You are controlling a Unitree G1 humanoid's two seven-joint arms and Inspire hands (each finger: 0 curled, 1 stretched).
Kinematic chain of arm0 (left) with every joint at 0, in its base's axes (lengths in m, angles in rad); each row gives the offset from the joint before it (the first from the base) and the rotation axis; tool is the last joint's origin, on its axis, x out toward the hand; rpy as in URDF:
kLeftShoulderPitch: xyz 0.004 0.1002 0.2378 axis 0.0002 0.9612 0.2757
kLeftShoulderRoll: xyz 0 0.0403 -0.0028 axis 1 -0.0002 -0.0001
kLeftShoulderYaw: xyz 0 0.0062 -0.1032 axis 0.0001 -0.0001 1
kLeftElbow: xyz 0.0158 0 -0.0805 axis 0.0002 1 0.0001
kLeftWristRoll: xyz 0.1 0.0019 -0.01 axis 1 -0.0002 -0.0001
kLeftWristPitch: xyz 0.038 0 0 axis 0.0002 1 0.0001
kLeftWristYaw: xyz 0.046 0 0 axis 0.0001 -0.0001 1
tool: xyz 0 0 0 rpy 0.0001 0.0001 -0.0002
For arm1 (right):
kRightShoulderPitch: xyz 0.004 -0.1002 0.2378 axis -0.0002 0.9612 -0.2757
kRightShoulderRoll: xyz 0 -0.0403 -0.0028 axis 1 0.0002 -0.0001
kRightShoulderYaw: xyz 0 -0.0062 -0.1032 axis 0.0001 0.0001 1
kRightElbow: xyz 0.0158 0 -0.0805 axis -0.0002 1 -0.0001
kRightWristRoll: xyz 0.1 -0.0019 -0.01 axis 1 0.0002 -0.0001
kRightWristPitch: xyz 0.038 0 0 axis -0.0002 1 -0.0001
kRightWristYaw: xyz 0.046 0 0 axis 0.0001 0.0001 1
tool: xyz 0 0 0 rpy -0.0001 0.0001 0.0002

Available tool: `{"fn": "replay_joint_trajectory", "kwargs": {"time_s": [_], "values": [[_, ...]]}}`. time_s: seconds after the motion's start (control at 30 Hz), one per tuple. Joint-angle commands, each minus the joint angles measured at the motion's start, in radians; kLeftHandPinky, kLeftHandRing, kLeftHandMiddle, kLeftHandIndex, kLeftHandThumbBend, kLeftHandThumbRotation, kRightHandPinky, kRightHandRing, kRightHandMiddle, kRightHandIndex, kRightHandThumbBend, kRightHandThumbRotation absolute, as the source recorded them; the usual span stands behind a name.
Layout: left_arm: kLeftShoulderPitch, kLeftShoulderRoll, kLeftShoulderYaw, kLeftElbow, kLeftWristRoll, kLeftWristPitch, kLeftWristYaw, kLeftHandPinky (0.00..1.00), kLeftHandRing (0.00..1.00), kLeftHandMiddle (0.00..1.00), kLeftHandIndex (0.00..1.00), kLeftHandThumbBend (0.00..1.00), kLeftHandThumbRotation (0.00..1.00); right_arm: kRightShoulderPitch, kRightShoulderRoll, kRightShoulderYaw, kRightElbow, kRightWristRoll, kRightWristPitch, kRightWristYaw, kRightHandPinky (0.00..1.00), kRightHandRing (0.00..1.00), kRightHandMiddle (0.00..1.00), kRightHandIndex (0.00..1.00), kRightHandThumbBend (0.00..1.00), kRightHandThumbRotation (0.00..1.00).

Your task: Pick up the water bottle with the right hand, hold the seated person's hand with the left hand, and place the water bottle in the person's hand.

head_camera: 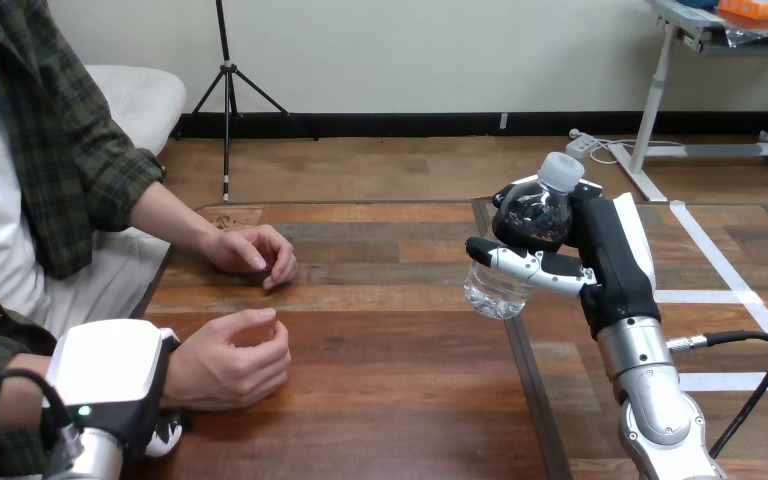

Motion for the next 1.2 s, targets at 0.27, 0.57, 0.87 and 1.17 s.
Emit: {"fn": "replay_joint_trajectory", "kwargs": {"time_s": [0.27, 0.57, 0.87, 1.17], "values": [[-0.072, 0.020, -0.044, 0.173, 0.003, 0.018, -0.007, 0.64, 0.67, 0.71, 0.70, 0.85, 0.04, -0.071, -0.006, -0.011, -0.052, 0.013, -0.012, -0.005, 0.38, 0.43, 0.48, 0.51, 0.73, 0.00], [-0.112, 0.015, -0.065, 0.264, -0.013, -0.002, 0.041, 0.63, 0.66, 0.70, 0.68, 0.85, 0.01, -0.070, -0.010, -0.010, -0.057, 0.007, -0.008, -0.011, 0.38, 0.42, 0.48, 0.51, 0.73, 0.00], [-0.152, 0.010, -0.081, 0.337, -0.037, -0.013, 0.055, 0.63, 0.66, 0.69, 0.67, 0.82, 0.00, -0.070, -0.009, -0.014, -0.059, 0.018, -0.011, -0.001, 0.37, 0.42, 0.48, 0.51, 0.73, 0.00], [-0.179, 0.006, -0.099, 0.375, -0.052, -0.010, 0.069, 0.62, 0.64, 0.68, 0.65, 0.80, 0.00, -0.068, -0.018, -0.007, -0.062, -0.002, -0.009, -0.018, 0.37, 0.42, 0.48, 0.51, 0.73, 0.00]]}}
